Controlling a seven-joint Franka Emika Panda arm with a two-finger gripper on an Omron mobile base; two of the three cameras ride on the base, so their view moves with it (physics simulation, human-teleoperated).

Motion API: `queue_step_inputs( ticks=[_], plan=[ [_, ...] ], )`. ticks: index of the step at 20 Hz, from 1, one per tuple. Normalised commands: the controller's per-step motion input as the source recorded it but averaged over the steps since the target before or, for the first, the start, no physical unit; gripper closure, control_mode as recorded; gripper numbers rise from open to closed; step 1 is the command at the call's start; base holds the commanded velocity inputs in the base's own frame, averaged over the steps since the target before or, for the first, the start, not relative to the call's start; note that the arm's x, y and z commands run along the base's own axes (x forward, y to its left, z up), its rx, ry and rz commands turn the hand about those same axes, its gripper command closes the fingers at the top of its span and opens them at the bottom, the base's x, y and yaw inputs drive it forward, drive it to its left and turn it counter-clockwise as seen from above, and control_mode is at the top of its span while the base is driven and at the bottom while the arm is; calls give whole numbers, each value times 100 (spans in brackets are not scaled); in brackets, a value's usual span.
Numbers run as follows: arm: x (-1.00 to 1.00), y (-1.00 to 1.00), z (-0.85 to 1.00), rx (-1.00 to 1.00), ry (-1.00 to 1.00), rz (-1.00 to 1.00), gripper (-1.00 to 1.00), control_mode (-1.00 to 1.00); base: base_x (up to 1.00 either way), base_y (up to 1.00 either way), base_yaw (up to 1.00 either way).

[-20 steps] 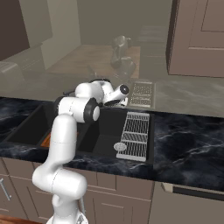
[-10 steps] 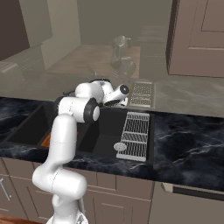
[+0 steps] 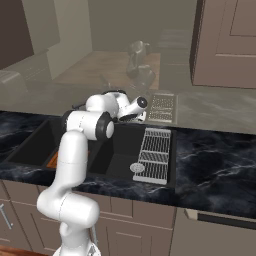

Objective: Turn on the sink faucet with hot water and rinse the cutting board for ten seconds, then turn off the faucet. Push the cutting board to reach the water if necessary.

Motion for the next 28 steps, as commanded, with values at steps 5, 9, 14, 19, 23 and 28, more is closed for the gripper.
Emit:
queue_step_inputs(
  ticks=[5, 9, 14, 19, 23, 28],
  plan=[
    [0, 0, 0, 0, 0, 0, 100, -100, 0, 0, 0],
    [0, 0, 0, 0, 0, 0, 100, -100, 0, 0, 0],
    [0, 0, 0, 0, 0, 0, 100, -100, 0, 0, 0],
    [0, 0, 0, 0, 0, 0, 100, -100, 0, 0, 0],
    [0, 0, 0, 0, 0, 0, 100, -100, 0, 0, 0],
    [0, 0, 0, 0, 0, 0, 100, -100, 0, 0, 0]
  ],
)
